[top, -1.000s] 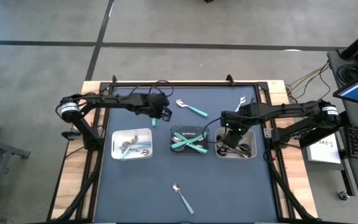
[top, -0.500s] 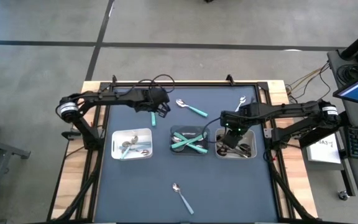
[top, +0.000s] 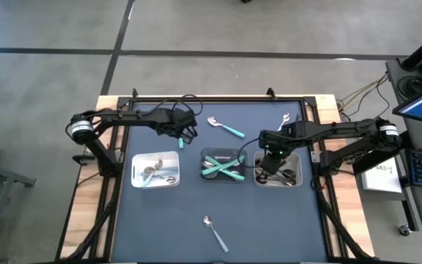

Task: Sort silverware by color (type)
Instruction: Put the green spoon into the black transparent bin

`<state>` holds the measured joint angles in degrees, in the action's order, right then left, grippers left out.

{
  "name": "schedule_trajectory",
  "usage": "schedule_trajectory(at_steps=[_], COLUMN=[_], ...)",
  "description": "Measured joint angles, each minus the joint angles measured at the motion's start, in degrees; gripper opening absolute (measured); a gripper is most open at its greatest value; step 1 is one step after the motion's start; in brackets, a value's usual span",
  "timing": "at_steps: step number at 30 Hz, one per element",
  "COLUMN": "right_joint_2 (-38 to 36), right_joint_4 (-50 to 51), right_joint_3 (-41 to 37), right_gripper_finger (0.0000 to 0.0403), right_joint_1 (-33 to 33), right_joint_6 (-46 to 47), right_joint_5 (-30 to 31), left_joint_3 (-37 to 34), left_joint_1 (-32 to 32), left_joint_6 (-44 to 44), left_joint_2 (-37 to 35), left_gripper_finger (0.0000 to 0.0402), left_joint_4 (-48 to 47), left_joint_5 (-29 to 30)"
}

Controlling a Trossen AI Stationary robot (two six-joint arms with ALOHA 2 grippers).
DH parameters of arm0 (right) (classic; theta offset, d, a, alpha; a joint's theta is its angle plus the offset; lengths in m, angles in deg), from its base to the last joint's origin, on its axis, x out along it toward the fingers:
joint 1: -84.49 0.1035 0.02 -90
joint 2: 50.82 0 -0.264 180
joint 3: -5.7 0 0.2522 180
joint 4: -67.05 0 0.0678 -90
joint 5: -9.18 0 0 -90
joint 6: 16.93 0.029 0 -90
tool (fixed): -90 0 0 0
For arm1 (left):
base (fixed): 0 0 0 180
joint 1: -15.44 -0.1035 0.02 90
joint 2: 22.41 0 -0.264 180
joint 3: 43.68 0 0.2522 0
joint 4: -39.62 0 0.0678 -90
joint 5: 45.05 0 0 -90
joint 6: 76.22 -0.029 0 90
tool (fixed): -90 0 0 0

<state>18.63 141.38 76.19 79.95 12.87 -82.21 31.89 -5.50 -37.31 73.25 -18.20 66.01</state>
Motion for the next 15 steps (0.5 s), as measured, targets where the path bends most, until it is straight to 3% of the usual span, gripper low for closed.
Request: schedule_trajectory(at_steps=[6,15], right_joint_2=[0.0,0.0], right_joint_4=[0.0,-0.1], right_joint_3=[0.0,0.0], right_gripper_finger=[0.0108,0.0110], right_joint_1=[0.0,0.0], right_joint_6=[0.0,0.0], right_joint_5=[0.0,0.0], left_joint_3=[-1.3,-6.4], left_joint_1=[-0.5,-2.1], left_joint_6=[2.8,3.2], left_joint_2=[0.0,0.7], left_gripper_finger=[0.0036,0.0123], left_joint_4=[1.6,9.1], left_joint_5=[0.5,-0.8])
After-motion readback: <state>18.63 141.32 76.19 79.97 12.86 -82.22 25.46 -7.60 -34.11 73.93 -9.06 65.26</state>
